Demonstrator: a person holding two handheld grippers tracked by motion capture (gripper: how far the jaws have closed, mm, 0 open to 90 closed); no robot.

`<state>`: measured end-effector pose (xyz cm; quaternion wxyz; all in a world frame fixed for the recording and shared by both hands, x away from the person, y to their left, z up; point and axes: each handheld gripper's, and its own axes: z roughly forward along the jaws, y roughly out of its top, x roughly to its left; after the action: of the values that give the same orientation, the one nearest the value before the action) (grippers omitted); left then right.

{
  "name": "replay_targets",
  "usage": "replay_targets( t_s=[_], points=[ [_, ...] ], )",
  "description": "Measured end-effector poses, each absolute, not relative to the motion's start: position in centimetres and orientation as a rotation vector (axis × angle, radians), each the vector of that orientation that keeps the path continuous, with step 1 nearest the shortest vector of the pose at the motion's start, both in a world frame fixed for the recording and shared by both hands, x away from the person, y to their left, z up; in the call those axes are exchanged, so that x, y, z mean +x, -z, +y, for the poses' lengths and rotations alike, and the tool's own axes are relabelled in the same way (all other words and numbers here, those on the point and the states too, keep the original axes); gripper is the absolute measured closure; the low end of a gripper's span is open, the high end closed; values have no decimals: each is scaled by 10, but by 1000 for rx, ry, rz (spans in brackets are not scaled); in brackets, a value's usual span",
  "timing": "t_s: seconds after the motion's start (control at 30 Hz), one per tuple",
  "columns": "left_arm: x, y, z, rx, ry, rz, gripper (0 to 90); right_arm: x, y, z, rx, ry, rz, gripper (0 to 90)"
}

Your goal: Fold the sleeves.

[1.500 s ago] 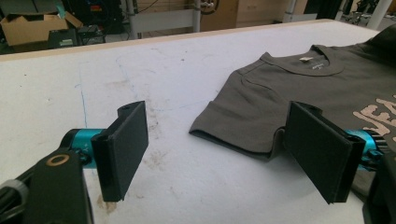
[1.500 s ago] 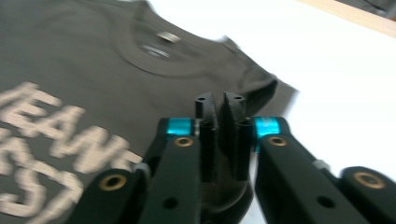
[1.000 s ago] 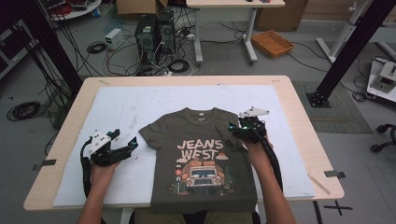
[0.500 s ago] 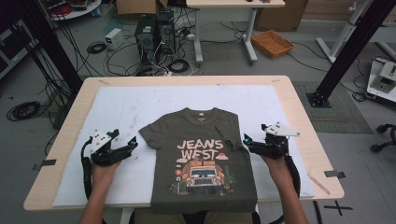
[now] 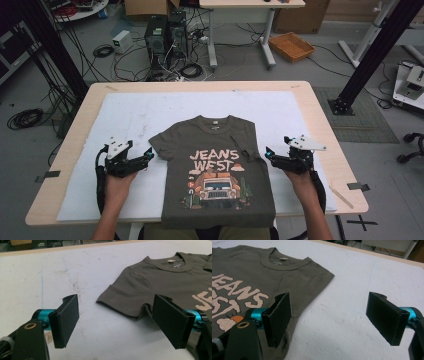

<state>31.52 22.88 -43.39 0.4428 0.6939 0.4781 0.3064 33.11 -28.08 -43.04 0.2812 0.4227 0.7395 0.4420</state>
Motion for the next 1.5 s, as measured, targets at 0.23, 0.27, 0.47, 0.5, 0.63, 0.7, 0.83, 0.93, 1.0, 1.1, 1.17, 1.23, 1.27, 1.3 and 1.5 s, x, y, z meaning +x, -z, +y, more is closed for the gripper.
replay_targets(
  t_s=[0.23, 0.27, 0.47, 0.5, 0.63, 0.7, 0.83, 0.93, 1.0, 1.1, 1.17, 1.23, 1.27, 1.3, 1.5],
  points=[
    [338, 429, 220, 1667, -651, 1352, 276, 332, 430, -283, 1128, -1196, 1992, 204],
    [341, 428, 219, 1668, -650, 1365, 286, 332, 431, -284, 1128, -1195, 1991, 204],
    [357, 428, 213, 1703, -611, 1438, 364, 332, 429, -286, 1142, -1215, 1979, 204],
    [357, 428, 213, 1703, -611, 1438, 370, 332, 429, -286, 1142, -1215, 1979, 204],
    [362, 433, 208, 1758, -608, 1483, 372, 332, 429, -287, 1129, -1227, 1976, 204],
    [363, 433, 206, 1771, -622, 1489, 372, 333, 429, -288, 1141, -1228, 1975, 204],
    [367, 435, 201, 1819, -638, 1498, 384, 333, 429, -289, 1143, -1233, 1974, 204],
    [369, 437, 200, 1830, -635, 1513, 428, 333, 429, -289, 1150, -1237, 1976, 204],
    [371, 441, 198, 1865, -640, 1529, 457, 333, 429, -289, 1143, -1236, 1977, 204],
    [372, 443, 197, 1892, -639, 1521, 493, 334, 429, -289, 1147, -1237, 1977, 204],
    [371, 443, 195, 1906, -639, 1500, 561, 334, 429, -290, 1147, -1238, 1974, 204],
    [370, 443, 193, 1912, -630, 1482, 637, 334, 429, -290, 1149, -1238, 1973, 204],
    [370, 443, 192, 1917, -631, 1474, 671, 334, 429, -290, 1147, -1241, 1971, 205],
    [369, 443, 191, 1924, -625, 1464, 696, 334, 429, -290, 1149, -1244, 1970, 204],
    [368, 443, 186, 1940, -620, 1434, 860, 332, 429, -291, 1155, -1250, 1966, 204]
  ],
)
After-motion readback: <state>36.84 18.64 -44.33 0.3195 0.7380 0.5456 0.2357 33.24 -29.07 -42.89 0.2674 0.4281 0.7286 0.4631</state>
